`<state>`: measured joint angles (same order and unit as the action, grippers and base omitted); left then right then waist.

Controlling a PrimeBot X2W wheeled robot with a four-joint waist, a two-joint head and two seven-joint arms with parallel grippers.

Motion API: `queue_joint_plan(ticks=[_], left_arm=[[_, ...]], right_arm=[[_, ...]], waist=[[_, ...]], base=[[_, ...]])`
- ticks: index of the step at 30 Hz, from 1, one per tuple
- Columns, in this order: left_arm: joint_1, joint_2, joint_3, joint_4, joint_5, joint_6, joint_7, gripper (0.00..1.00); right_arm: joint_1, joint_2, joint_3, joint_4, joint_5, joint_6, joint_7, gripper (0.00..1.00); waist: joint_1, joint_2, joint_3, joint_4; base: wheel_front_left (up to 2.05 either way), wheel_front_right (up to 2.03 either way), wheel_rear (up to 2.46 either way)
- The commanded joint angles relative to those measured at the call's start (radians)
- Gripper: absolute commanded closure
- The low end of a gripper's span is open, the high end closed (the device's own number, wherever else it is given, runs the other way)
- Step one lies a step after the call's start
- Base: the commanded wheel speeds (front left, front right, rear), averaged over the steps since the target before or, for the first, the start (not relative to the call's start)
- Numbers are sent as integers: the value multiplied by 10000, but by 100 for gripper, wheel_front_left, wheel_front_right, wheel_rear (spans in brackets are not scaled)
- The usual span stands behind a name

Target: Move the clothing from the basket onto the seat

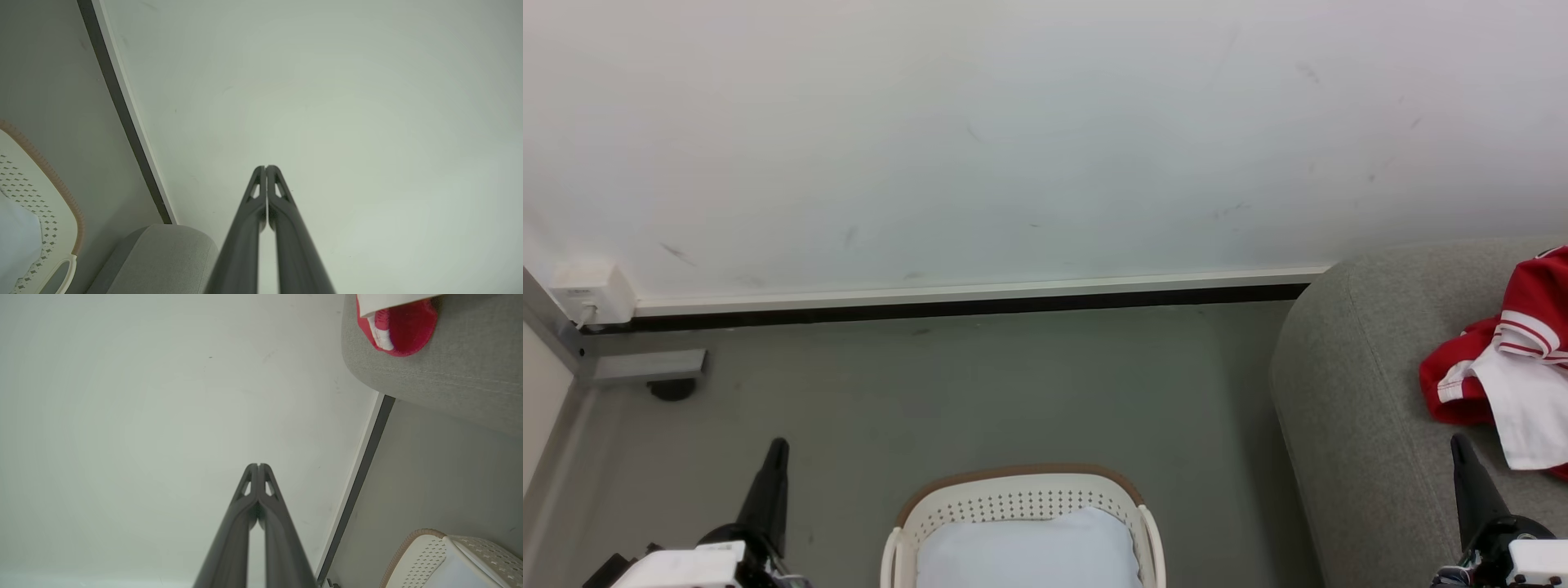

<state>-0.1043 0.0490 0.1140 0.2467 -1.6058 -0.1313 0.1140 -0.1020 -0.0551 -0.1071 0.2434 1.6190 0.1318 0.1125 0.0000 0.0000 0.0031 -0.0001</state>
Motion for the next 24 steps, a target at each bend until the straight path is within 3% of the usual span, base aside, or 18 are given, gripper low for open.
queue_joint_plan(ticks=[1,24], left_arm=[[-83,21,23,-31,-128,11,39,100],[-83,21,22,-33,-129,11,37,100]], right_arm=[[-122,8,-42,25,-32,-21,-17,100],[-125,22,-62,27,-57,-21,6,100]], waist=[[0,0,0,1],[0,0,0,1]], base=[[0,0,0],[0,0,0]])
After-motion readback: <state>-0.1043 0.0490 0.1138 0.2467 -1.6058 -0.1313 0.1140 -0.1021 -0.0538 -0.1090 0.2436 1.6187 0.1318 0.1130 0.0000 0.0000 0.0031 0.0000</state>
